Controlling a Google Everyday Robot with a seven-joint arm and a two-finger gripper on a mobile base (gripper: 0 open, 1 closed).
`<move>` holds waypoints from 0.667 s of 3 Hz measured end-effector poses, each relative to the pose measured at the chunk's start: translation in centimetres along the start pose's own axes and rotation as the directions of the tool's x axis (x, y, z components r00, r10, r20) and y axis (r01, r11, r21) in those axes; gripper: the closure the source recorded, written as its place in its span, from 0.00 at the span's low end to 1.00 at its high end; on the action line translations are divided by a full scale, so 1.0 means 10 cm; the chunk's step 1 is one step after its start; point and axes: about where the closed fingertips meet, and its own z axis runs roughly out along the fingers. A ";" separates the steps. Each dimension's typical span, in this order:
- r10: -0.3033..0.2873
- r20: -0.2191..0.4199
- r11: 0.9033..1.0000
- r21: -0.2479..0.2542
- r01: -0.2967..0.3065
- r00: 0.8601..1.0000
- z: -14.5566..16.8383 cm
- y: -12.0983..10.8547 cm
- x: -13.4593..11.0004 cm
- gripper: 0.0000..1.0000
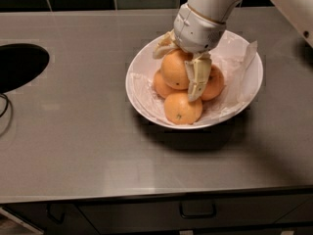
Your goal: Pick orange from white bowl
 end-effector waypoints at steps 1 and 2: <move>-0.002 -0.003 1.000 -0.006 0.002 1.000 0.00 0.00 0.00 0.40; -0.002 -0.003 1.000 -0.006 0.002 1.000 0.00 0.00 0.00 0.63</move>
Offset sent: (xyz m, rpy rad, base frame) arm 0.0001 -0.0002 -0.0002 -0.0057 0.0022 0.0030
